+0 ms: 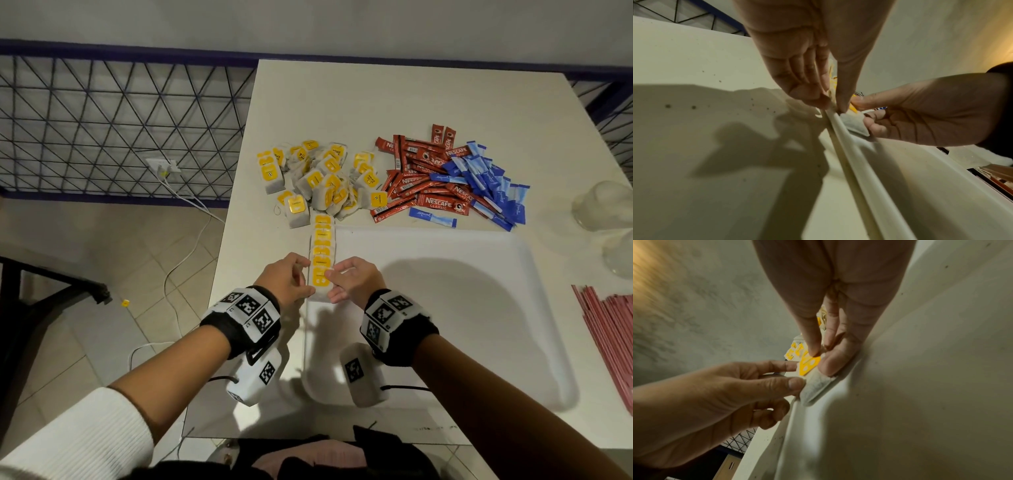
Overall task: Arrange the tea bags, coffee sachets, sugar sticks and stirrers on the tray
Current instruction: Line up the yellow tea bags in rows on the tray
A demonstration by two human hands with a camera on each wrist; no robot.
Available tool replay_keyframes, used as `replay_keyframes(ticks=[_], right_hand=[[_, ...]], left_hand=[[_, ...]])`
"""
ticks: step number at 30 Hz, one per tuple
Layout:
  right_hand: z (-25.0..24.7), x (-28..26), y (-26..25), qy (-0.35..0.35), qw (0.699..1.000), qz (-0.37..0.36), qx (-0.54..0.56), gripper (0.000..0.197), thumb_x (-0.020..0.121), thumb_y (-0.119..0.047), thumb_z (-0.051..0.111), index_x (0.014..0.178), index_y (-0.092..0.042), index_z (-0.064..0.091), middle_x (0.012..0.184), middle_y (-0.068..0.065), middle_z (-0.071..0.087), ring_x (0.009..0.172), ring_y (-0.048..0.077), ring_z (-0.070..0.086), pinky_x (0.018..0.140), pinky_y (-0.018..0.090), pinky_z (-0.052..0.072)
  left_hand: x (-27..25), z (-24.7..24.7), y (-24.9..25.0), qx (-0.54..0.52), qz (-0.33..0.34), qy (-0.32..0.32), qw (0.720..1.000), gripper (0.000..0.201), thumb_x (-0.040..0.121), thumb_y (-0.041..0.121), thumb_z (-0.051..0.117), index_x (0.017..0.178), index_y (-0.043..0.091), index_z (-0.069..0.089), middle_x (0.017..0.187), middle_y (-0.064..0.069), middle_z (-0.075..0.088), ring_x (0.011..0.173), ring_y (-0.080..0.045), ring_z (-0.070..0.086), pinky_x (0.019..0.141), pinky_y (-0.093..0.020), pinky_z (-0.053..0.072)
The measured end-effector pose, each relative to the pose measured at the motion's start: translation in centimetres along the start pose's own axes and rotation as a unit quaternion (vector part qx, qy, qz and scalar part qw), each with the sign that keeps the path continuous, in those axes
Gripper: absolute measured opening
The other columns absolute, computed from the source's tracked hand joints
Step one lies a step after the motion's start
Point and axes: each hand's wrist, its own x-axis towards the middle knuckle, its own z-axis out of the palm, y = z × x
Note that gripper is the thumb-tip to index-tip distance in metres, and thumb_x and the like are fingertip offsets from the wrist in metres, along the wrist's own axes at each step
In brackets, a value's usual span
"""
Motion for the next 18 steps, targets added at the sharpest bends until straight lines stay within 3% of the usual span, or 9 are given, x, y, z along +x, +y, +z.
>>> replay_keyframes(ticks=[3,7,12,15,18], right_hand=[[-0.4,-0.2,-0.3,0.008,1.000,0.003,-0.011,0.018,0.083,-0.016,0.068,0.086,-0.006,0.054,0.059,0.008,0.060,0.047,0.018,0.060,0.065,0.038,0.057],[-2.1,-0.3,-2.5,0.020,0.999,-0.008,-0.050,0.022,0.084,-0.027,0.066,0.085,-0.009,0.053,0.069,0.005,0.059,0.051,0.015,0.060,0.049,0.025,0.054],[-4.3,1.8,-6.7,0.038,0.996,0.003,-0.075,0.023,0.085,-0.029,0.066,0.084,-0.013,0.049,0.069,0.006,0.056,0.054,0.019,0.056,0.045,0.026,0.050],[-4.6,3.2,-9.1,0.047,0.994,-0.014,-0.096,0.022,0.086,-0.027,0.064,0.088,-0.011,0.049,0.068,0.006,0.054,0.055,0.018,0.053,0.043,0.025,0.048],[-4.6,4.9,-10.5,0.067,0.988,-0.017,-0.138,0.025,0.085,-0.027,0.066,0.096,-0.011,0.050,0.067,0.007,0.054,0.058,0.021,0.054,0.050,0.030,0.051]], left_hand=[[0.1,-0.2,0.1,-0.003,-0.007,-0.002,1.000,0.043,0.081,0.014,0.071,0.118,0.009,0.051,0.069,0.008,0.052,0.073,-0.013,0.052,0.064,-0.015,0.039],[0.8,-1.9,0.5,-0.018,-0.023,0.005,1.000,0.035,0.080,0.023,0.071,0.110,0.014,0.056,0.077,0.002,0.057,0.073,-0.014,0.054,0.073,-0.022,0.044],[3.2,-5.8,1.8,0.011,-0.012,0.032,0.999,0.017,0.084,0.020,0.066,0.099,0.018,0.059,0.083,-0.001,0.057,0.066,-0.011,0.052,0.061,-0.016,0.040],[5.1,-7.8,2.8,0.061,-0.027,0.055,0.996,0.025,0.087,0.025,0.063,0.110,0.018,0.058,0.088,0.002,0.057,0.081,-0.013,0.051,0.066,-0.020,0.036],[6.9,-8.7,3.1,0.097,-0.053,0.037,0.993,0.042,0.086,0.028,0.063,0.125,0.013,0.052,0.113,-0.006,0.059,0.100,-0.020,0.054,0.079,-0.022,0.036]])
